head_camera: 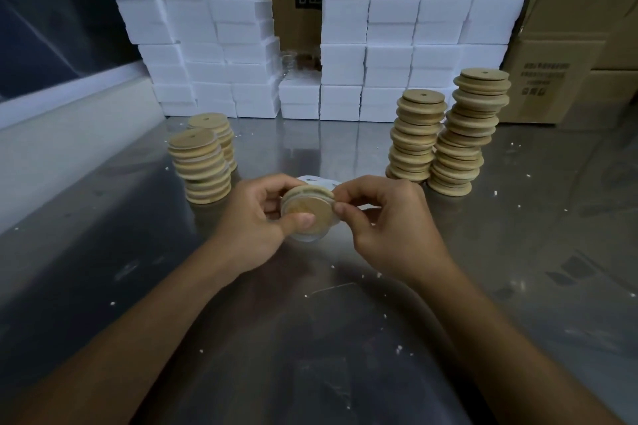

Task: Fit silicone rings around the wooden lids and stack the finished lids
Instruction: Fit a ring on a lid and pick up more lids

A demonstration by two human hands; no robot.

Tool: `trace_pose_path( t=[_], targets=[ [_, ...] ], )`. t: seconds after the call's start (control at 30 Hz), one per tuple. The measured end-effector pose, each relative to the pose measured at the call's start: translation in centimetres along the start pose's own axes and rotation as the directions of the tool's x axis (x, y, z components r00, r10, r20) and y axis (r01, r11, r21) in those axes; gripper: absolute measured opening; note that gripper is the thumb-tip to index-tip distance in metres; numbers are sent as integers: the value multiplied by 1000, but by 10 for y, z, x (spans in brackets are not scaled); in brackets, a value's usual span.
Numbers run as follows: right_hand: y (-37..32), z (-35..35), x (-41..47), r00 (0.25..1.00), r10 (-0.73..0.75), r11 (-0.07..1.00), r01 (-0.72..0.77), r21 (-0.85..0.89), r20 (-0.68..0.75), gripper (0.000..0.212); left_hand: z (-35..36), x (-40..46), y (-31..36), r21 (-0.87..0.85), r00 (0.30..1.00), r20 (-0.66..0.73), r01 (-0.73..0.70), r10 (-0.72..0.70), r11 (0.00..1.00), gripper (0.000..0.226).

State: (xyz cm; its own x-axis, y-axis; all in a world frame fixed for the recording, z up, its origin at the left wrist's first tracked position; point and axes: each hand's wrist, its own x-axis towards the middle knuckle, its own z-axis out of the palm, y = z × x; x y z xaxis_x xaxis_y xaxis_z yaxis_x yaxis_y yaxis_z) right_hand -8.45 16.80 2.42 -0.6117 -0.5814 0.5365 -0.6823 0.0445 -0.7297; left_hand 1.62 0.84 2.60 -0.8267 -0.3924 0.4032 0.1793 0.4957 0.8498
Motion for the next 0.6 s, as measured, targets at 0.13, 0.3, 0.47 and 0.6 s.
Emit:
trace_pose_path(
  t=[0.13, 0.3, 0.47, 0.6],
  targets=[
    [3, 3, -3, 999, 24, 998, -22, 55, -21, 5, 2, -2, -1, -116, 998, -22, 49, -52, 992, 33],
    [8, 3, -4, 988, 151, 964, -148, 220, 0, 3, 11, -5, 1, -222, 993, -42, 98, -110, 970, 31],
    [9, 3, -4, 974, 225, 908, -219, 358, 25, 8, 15, -4, -1, -324, 981, -71, 146, -178, 935, 28],
    [9, 4, -4, 969, 245, 886, -239, 397, 36, 13, 19, -7, 0, -376, 974, -41, 192, -223, 906, 29]
  ],
)
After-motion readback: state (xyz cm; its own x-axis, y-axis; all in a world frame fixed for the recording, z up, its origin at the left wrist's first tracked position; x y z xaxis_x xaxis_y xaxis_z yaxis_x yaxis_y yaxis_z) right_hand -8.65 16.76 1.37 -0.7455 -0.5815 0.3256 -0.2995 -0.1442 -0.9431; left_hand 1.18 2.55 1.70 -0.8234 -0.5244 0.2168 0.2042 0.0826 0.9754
